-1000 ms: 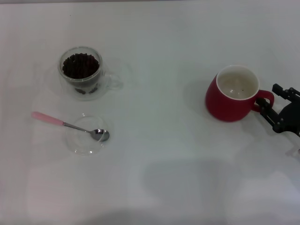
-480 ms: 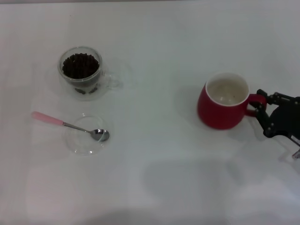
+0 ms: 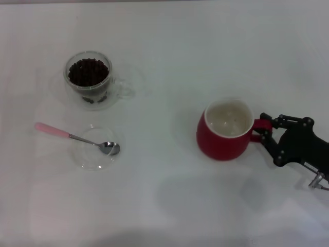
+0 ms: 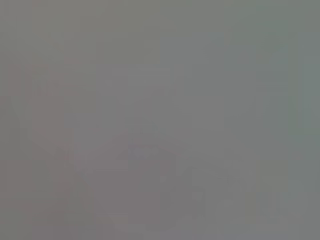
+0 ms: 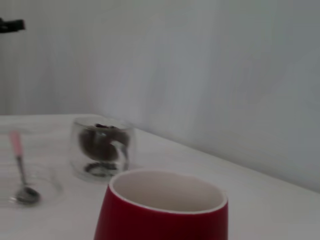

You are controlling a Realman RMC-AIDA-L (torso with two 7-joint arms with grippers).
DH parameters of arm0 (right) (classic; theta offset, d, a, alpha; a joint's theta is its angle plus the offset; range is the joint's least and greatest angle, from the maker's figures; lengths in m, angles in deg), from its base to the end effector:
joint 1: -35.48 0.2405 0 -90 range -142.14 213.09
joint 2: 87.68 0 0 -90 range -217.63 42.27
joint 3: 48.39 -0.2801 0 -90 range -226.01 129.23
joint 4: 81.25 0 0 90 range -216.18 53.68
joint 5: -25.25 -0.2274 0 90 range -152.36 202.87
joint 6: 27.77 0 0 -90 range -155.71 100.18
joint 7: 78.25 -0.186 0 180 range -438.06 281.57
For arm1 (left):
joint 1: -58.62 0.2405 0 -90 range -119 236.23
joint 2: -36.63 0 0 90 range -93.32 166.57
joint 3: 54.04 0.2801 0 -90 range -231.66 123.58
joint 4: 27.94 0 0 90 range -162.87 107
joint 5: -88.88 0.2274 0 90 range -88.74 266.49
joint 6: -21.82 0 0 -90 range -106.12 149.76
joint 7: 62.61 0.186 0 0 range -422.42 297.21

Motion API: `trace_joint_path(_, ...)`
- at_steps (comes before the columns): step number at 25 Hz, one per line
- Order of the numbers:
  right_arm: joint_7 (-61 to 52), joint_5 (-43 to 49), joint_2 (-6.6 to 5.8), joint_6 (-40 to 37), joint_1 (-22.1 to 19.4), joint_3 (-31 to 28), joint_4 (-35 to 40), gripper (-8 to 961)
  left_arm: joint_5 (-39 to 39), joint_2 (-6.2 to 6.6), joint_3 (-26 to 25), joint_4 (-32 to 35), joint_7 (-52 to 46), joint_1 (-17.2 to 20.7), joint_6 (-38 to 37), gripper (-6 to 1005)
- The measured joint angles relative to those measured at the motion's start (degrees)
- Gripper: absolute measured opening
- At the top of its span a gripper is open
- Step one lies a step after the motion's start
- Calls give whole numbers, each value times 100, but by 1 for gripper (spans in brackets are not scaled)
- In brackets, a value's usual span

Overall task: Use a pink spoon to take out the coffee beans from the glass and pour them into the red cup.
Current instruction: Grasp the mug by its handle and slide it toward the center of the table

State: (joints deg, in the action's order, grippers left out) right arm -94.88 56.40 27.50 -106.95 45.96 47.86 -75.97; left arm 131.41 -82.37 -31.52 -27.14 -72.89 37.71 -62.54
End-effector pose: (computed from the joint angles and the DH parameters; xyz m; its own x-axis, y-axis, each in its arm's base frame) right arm 0.3908 0.2436 -0.0864 0.8470 -0.0766 -0.5261 -0.4409 -0.6542 -0.6145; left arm -0.4044 0.3356 0.0576 0.7187 -0.2669 0.6421 0.6928 0.1957 -0.6941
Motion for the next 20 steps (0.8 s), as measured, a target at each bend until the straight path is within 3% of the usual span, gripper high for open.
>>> trace_joint_path(13,-7,5,35,-396,-2,928,201,182,0,-9,7,-18,0,-10,0,846)
trace_joint_path(20,2,1,51,-367,4,1067,305,181,0,-10,14,-18,0,-3,-1,846)
